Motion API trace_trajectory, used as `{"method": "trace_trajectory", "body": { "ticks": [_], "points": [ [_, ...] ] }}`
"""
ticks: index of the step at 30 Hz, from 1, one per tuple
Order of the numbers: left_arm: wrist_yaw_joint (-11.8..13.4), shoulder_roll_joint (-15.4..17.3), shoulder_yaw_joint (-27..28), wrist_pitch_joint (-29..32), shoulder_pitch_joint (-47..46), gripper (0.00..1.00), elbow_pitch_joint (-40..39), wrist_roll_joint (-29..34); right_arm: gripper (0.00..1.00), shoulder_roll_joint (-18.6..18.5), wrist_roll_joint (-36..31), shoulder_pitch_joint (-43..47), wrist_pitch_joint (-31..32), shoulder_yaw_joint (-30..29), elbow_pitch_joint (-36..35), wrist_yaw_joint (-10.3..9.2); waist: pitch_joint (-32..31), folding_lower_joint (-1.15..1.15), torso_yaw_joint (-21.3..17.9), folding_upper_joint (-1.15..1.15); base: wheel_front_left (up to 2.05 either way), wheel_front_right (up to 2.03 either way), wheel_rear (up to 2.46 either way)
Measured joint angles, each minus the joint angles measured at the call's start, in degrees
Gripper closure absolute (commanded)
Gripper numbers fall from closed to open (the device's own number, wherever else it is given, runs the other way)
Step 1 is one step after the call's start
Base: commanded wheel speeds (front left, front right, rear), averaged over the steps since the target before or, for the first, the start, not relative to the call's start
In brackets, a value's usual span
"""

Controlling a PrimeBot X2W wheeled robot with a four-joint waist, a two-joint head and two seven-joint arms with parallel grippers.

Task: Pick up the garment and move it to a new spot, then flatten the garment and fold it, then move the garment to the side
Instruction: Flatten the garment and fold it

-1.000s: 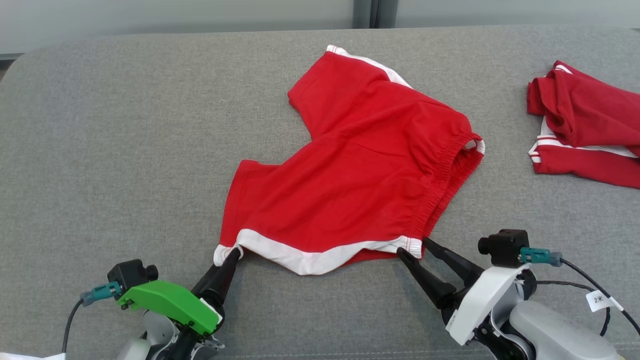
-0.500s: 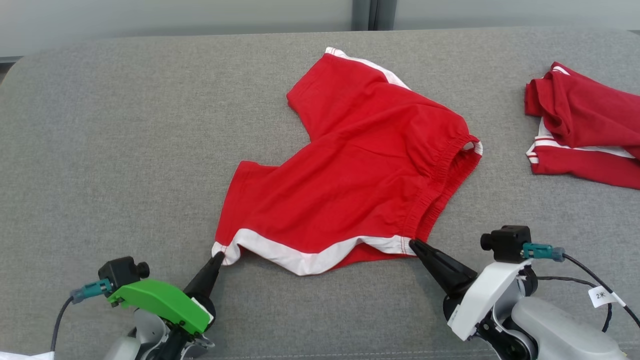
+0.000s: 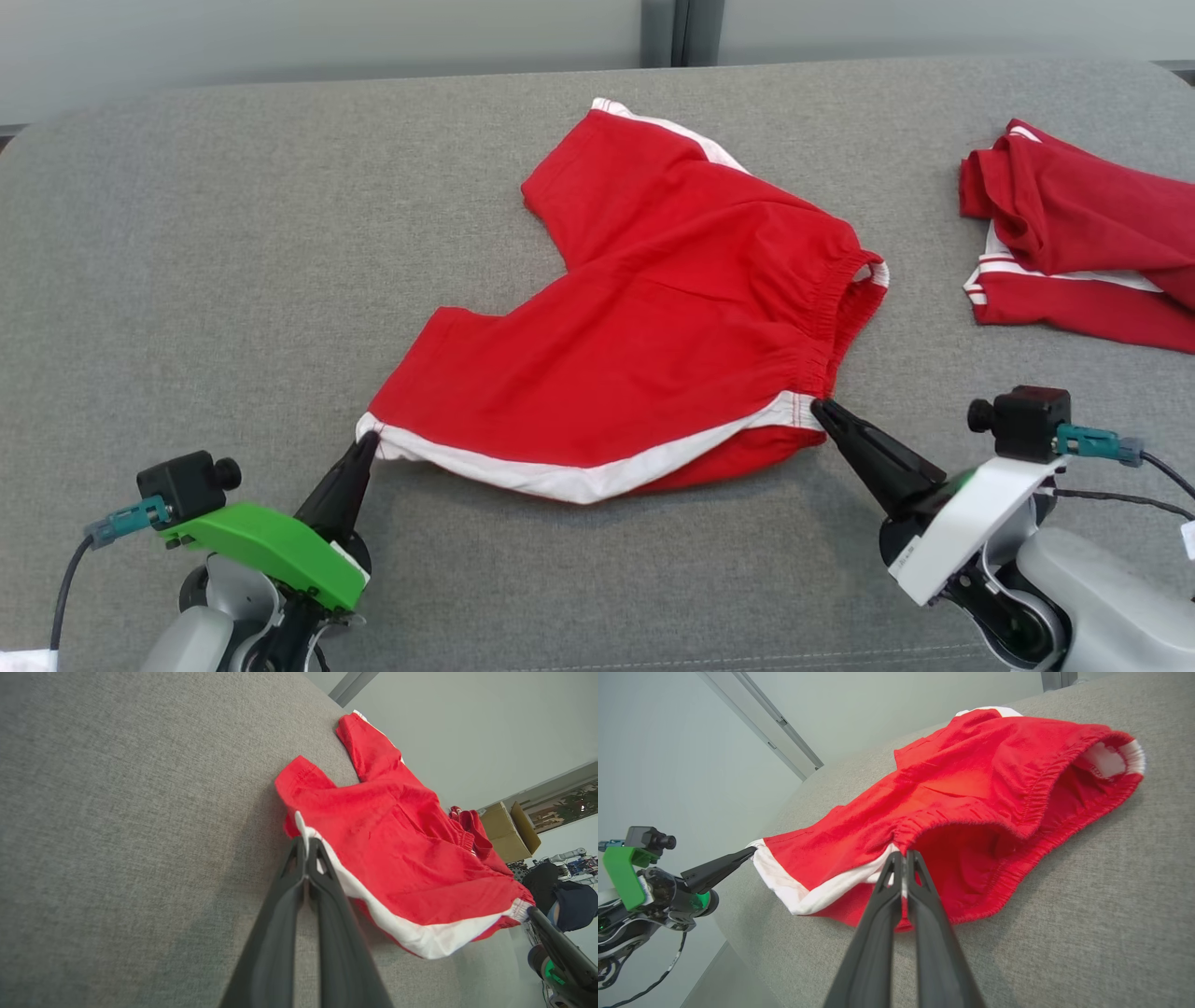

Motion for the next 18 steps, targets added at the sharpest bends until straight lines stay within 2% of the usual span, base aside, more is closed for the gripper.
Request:
{"method": "trace_trajectory", "body": {
  "ticks": [9,18],
  "points": [
    [0.0,1.6,0.0,-0.8,1.8,1.00,-2.4,0.5,1.00,-3.5,0.4,6.1,0.0,-3.4,-5.2,0.00,0.2,0.00,-1.0,0.00,0.00,0.00,0.00],
    [0.2,1.6,0.1,-1.5,3.6,1.00,-4.7,0.7,1.00,-4.7,0.4,13.2,0.0,-7.7,-8.4,0.00,0.4,0.00,-1.6,0.00,0.00,0.00,0.00]
  ]
}}
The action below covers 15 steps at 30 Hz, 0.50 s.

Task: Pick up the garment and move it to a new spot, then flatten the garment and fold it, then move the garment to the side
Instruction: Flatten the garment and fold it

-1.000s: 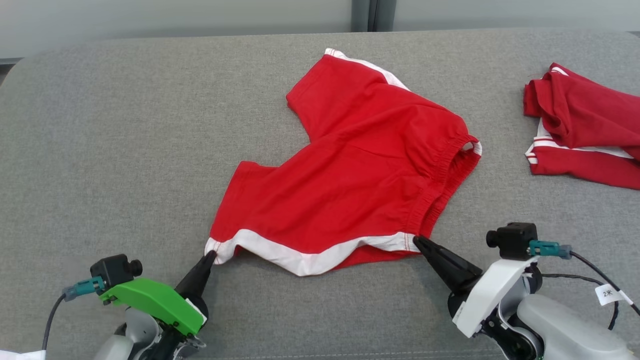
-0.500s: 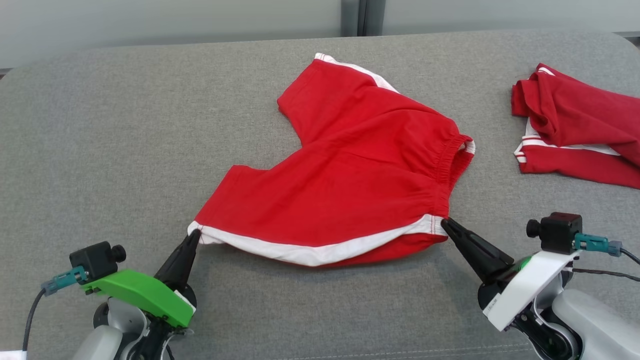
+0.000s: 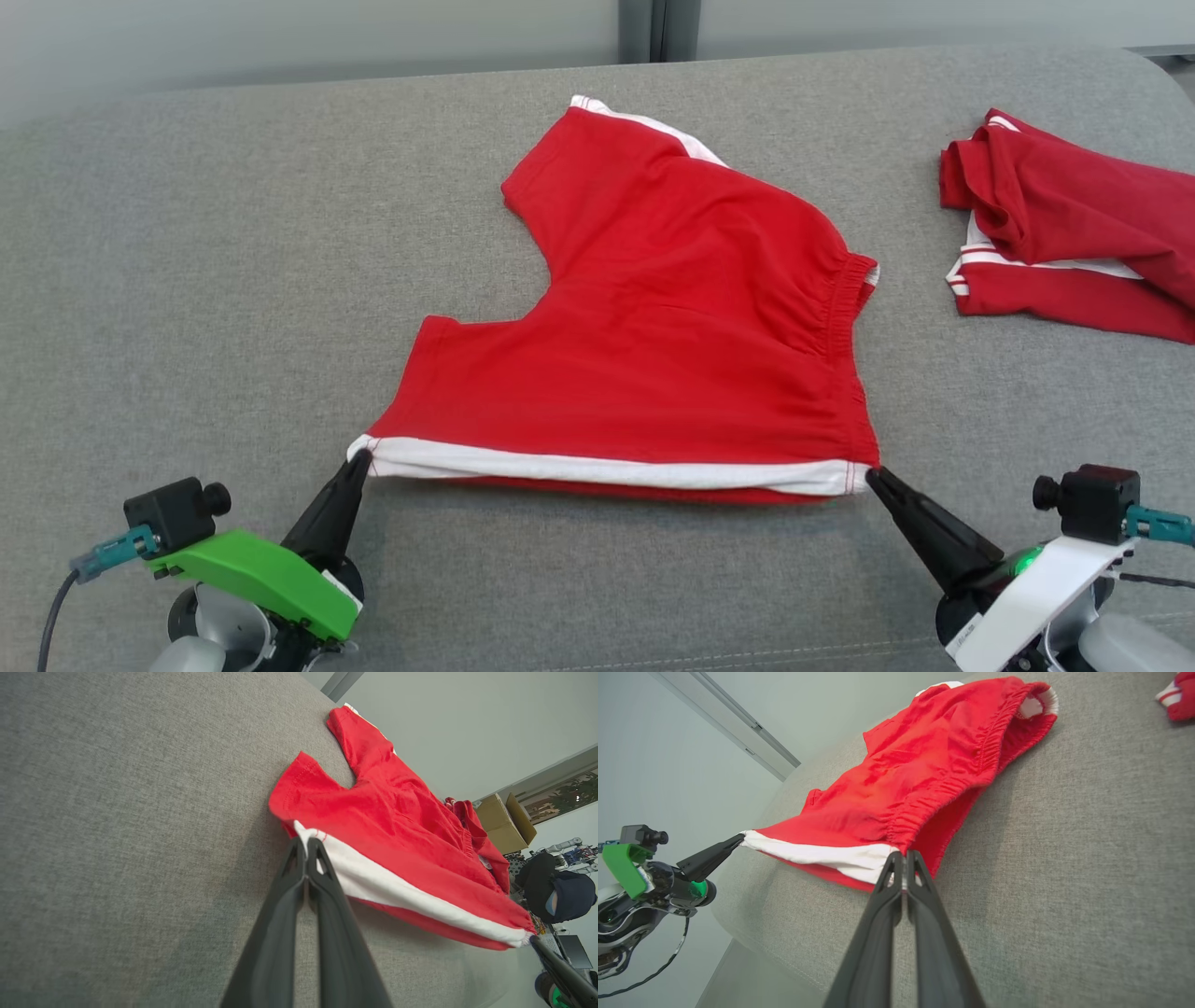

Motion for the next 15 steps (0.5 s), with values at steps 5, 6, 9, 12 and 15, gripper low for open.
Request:
{"method": "trace_trajectory", "body": {
  "ticks": [5,6,9,12,15],
  "points": [
    [0.9,0.2,0.1,-0.2,1.3,1.00,-0.6,0.2,1.00,-0.2,-0.3,2.5,0.0,1.6,-1.3,0.00,0.5,0.00,-0.5,0.00,0.00,0.00,0.00],
    [1.0,0.2,0.1,-0.2,1.3,1.00,-0.7,0.3,1.00,-0.3,-0.7,3.0,0.0,2.2,-1.5,0.00,0.6,0.00,-0.6,0.00,0.00,0.00,0.00],
    [1.5,0.2,0.1,-0.2,1.4,1.00,-0.9,0.3,1.00,-0.7,-1.2,4.5,0.0,2.9,-1.5,0.00,0.6,0.00,-0.6,0.00,0.00,0.00,0.00],
    [1.5,0.3,0.0,-0.1,2.0,1.00,-1.2,0.3,1.00,-1.6,-1.7,5.1,0.0,3.3,-1.5,0.00,0.7,0.00,-0.6,0.00,0.00,0.00,0.00],
    [2.0,0.6,-0.1,0.1,2.7,1.00,-1.6,0.4,1.00,-1.6,-2.1,5.4,0.0,1.6,-2.0,0.00,0.7,0.00,-0.7,0.00,0.00,0.00,0.00]
  ]
}}
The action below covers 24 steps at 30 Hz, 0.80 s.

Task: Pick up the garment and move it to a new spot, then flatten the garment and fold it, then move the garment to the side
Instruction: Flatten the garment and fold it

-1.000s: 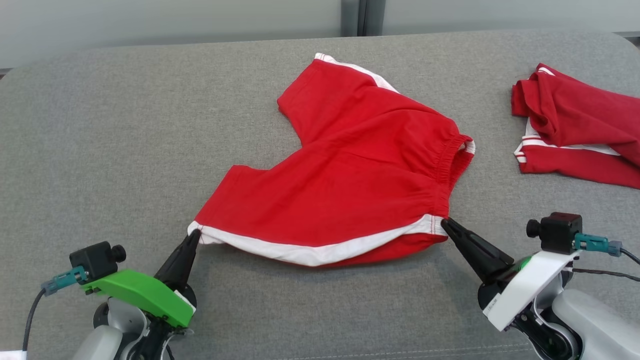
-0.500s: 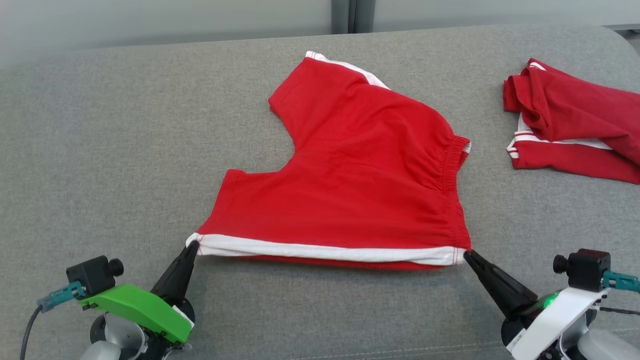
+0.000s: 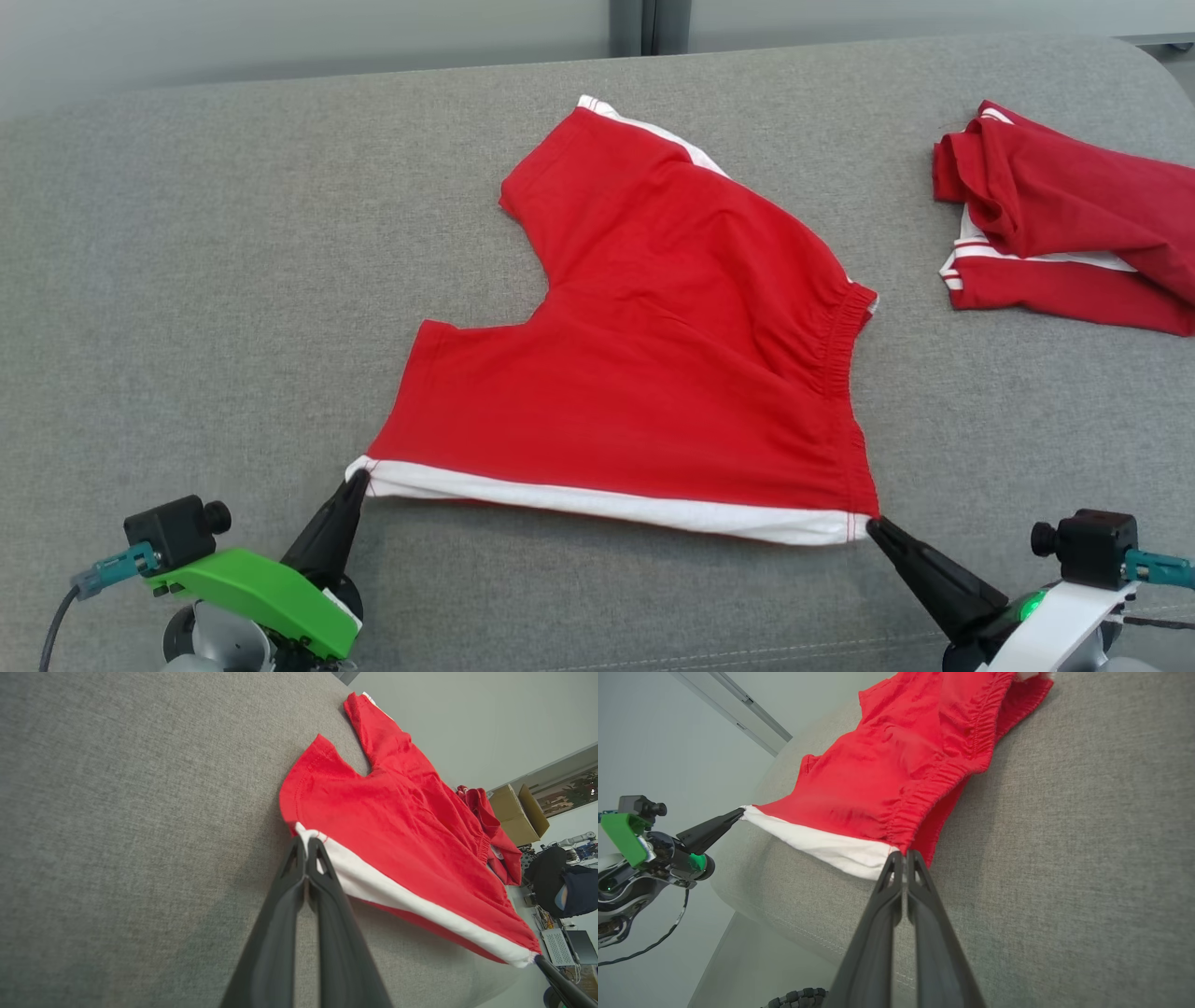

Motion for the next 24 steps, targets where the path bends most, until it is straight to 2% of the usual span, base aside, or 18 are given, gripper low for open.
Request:
{"method": "trace_trajectory", "body": {
  "ticks": [5,11,17,24],
  "points": [
    [0.0,0.5,0.0,-0.2,-0.1,1.00,-3.3,0.3,1.00,0.3,-0.3,-0.2,0.0,-3.0,-1.7,0.00,-0.1,0.00,-0.2,0.00,0.00,0.00,0.00],
    [-0.1,0.7,0.3,-0.3,-2.5,1.00,-6.9,1.8,1.00,2.6,-0.5,-1.3,0.0,-6.2,-3.9,0.00,0.1,0.00,-0.7,0.00,0.00,0.00,0.00],
    [0.2,1.0,0.9,-0.3,-5.3,1.00,-8.6,2.6,1.00,5.1,0.1,-2.5,0.0,-8.0,-5.8,0.00,0.4,0.00,-2.1,0.00,0.00,0.00,0.00],
    [1.2,1.2,1.5,0.1,-5.9,1.00,-8.8,2.7,1.00,6.2,0.5,-3.1,0.0,-9.1,-6.7,0.00,0.7,0.00,-3.9,0.00,0.00,0.00,0.00]
  ]
}}
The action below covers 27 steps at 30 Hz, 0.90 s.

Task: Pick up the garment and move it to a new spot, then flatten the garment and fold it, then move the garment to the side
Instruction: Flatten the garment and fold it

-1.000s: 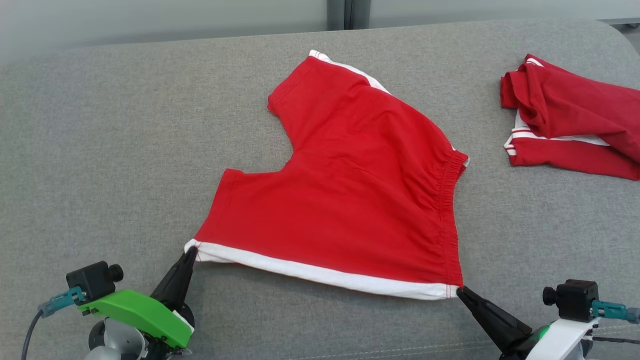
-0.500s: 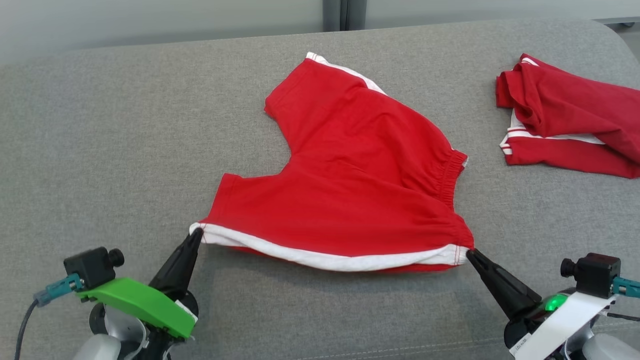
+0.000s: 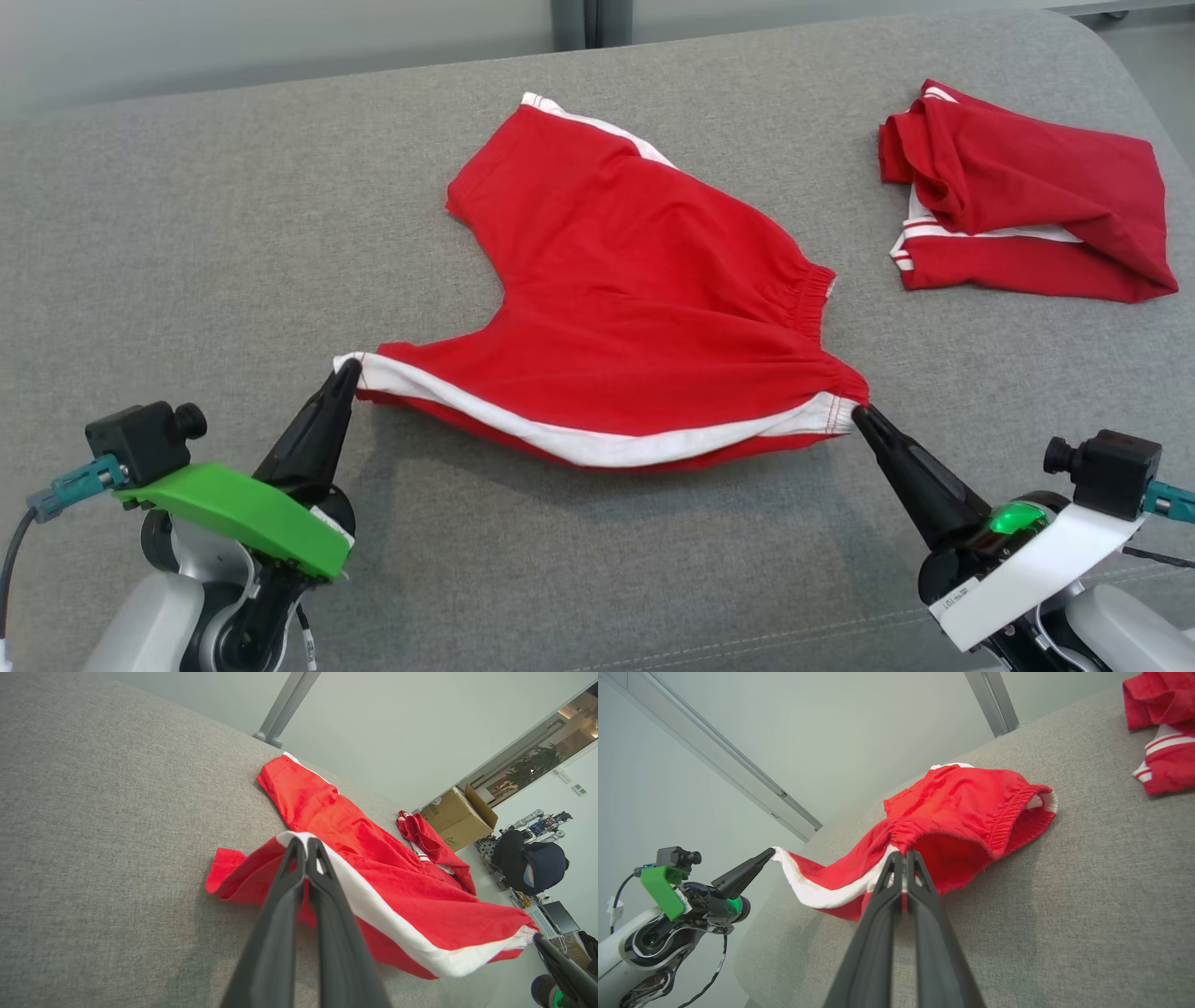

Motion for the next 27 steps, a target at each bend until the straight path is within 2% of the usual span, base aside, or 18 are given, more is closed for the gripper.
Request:
{"method": "trace_trajectory", "body": {
  "ticks": [3,7,14,18,23,27],
  "points": [
    [0.3,0.4,-0.2,1.6,0.1,1.00,0.0,-0.3,1.00,-0.6,0.2,0.0,0.0,1.0,0.0,0.00,0.2,0.00,-0.7,0.00,0.00,0.00,0.00],
    [0.8,2.2,-1.7,4.6,1.7,1.00,-0.4,-0.4,1.00,-3.2,0.7,1.7,0.0,2.0,0.4,0.00,1.1,0.00,-0.9,0.00,0.00,0.00,0.00],
    [1.3,4.0,-4.1,8.6,4.0,1.00,-2.9,-0.8,1.00,-6.7,1.5,3.6,0.0,1.9,0.6,0.00,3.1,0.00,0.1,0.00,0.00,0.00,0.00],
    [1.8,4.8,-4.1,9.6,3.8,1.00,-4.5,-0.8,1.00,-7.5,1.5,3.1,0.0,2.3,-0.5,0.00,4.7,0.00,0.9,0.00,0.00,0.00,0.00],
    [1.8,6.0,-5.4,12.8,-0.3,1.00,-5.6,0.5,1.00,-8.1,1.6,-1.3,0.0,2.2,-3.1,0.00,7.3,0.00,1.4,0.00,0.00,0.00,0.00],
    [2.0,6.8,-5.3,16.4,-7.4,1.00,-5.5,0.2,1.00,-8.4,2.5,-9.7,0.8,3.1,-5.0,0.00,9.9,0.00,1.5,0.00,0.00,0.00,0.00]
  ]
}}
